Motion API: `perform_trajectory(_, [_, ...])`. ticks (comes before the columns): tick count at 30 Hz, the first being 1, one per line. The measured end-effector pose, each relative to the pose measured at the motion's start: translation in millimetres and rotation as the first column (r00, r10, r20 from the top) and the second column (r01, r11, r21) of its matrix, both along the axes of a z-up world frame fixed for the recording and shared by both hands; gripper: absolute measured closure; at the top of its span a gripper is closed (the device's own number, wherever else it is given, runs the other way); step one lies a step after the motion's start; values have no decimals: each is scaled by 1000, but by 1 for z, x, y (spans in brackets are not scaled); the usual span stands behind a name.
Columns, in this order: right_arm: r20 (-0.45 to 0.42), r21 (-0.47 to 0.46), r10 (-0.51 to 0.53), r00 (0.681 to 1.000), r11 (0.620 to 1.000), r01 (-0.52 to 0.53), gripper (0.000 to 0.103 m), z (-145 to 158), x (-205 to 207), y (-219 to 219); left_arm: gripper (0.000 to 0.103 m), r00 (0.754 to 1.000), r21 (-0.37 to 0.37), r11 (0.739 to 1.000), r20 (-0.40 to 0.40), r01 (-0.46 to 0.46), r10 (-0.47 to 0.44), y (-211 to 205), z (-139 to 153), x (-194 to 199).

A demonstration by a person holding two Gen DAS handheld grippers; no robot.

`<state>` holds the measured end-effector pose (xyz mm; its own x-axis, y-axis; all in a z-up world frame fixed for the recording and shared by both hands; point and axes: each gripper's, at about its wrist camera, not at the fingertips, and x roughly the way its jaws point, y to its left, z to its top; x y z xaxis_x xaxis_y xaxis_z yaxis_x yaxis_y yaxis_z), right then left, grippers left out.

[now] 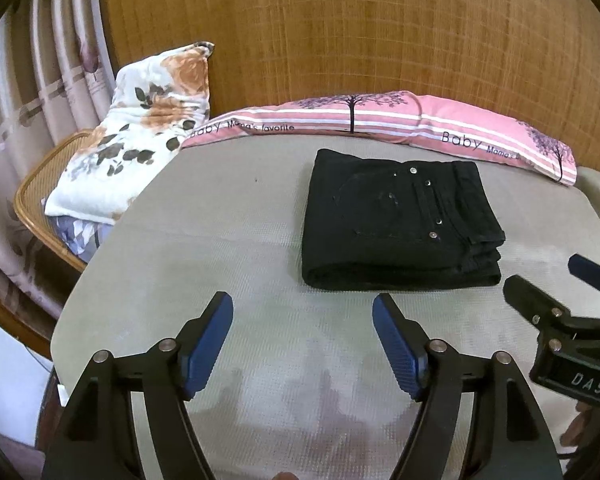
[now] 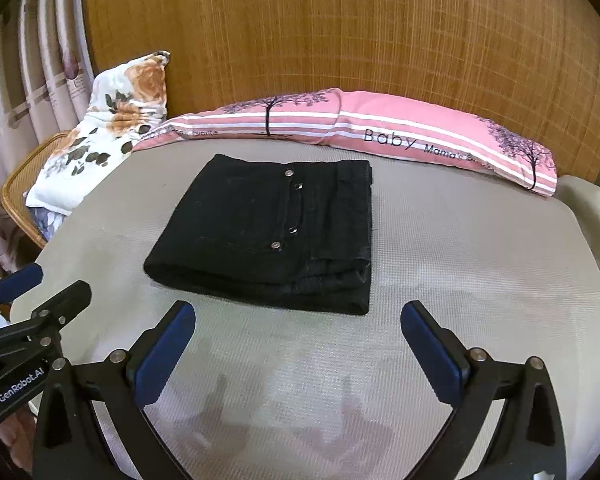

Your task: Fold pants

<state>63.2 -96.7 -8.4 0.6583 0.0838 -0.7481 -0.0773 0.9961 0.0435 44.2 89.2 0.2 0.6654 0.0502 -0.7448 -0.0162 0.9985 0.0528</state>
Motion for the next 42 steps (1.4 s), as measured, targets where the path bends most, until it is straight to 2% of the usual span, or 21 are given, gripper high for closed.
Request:
perform_trajectory(15, [-25,-23,6,1000,1000,-6,1,-5,-2,12,30,1000,-3,1000,-23,-10,10,3,-7,-2])
perform_trajectory(42, [-93,2,8,996,1000,-8,1,-30,10,13,30,997,23,1000,-74,2,0,-3,-30,17])
